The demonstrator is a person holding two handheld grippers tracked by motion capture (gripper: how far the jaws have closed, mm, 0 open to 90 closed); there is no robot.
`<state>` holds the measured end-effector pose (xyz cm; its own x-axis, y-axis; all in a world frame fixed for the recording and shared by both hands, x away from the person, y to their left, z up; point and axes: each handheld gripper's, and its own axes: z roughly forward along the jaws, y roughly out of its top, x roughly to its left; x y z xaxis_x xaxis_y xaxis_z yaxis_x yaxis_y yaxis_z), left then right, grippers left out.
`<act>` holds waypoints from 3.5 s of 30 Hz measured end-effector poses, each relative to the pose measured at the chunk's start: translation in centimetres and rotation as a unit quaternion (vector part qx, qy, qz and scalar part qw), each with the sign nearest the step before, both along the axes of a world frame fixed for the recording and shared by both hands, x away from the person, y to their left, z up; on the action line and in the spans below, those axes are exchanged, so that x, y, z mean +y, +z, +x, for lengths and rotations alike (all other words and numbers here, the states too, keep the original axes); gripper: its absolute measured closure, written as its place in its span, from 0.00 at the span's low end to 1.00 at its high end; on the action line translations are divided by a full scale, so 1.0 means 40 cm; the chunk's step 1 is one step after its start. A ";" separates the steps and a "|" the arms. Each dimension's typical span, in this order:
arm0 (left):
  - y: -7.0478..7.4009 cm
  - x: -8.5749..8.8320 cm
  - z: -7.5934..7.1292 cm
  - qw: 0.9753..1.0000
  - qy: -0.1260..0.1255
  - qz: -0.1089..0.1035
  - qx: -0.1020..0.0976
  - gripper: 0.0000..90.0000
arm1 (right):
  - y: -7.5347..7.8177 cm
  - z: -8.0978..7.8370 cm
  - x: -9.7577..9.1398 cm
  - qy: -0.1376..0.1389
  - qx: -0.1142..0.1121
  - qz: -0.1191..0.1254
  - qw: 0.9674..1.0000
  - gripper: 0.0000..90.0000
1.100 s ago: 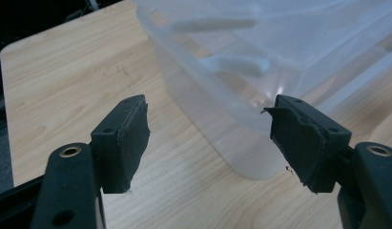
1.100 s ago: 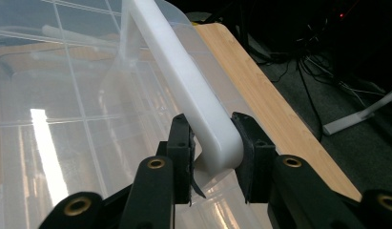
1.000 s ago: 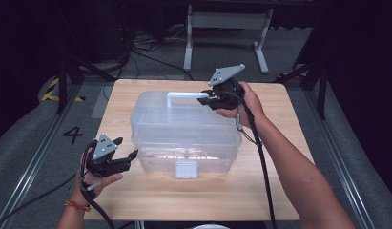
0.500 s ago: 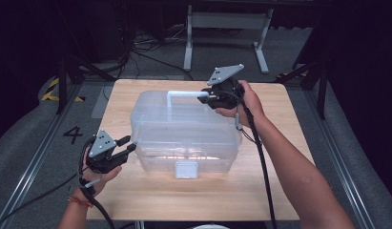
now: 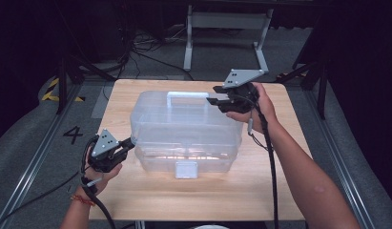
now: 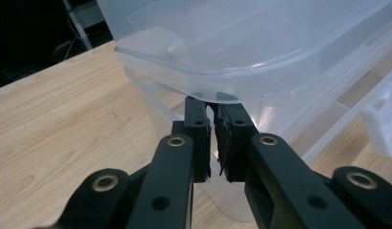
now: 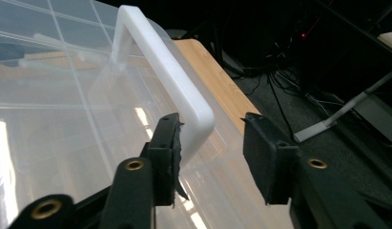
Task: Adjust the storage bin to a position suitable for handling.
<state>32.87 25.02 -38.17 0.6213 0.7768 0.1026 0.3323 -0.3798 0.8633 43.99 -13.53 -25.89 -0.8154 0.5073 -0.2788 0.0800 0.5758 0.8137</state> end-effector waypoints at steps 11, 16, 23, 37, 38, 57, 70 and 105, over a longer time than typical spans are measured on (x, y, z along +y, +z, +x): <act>0.010 -0.001 0.003 1.000 0.002 0.004 0.002 0.94 | 0.011 -0.063 -0.131 -0.029 -0.028 0.036 0.999 0.49; 0.014 -0.001 0.009 1.000 0.003 0.008 0.003 0.95 | -0.013 -0.080 -0.197 -0.047 -0.028 0.045 0.998 0.47; 0.021 -0.001 0.019 1.000 0.004 0.015 0.006 0.96 | -0.076 -0.088 -0.260 -0.069 -0.023 0.045 0.996 0.47; 0.048 0.001 0.033 1.000 0.004 0.021 0.002 0.96 | -0.211 -0.094 -0.298 -0.066 0.014 0.043 0.997 0.46; 0.048 0.000 0.033 1.000 0.005 0.018 0.003 0.96 | -0.219 -0.095 -0.297 -0.065 0.015 0.042 0.997 0.46; 0.061 -0.006 0.046 1.000 0.006 0.016 -0.003 0.94 | -0.266 -0.097 -0.236 -0.041 0.006 0.074 0.996 0.47; 0.070 0.009 0.040 1.000 0.012 0.009 -0.014 0.91 | -0.256 -0.103 -0.228 -0.048 -0.018 0.090 0.995 0.50; -0.133 0.086 -0.032 0.989 0.035 0.095 0.107 0.40 | -0.206 -0.090 -0.201 -0.096 -0.079 0.153 0.980 0.79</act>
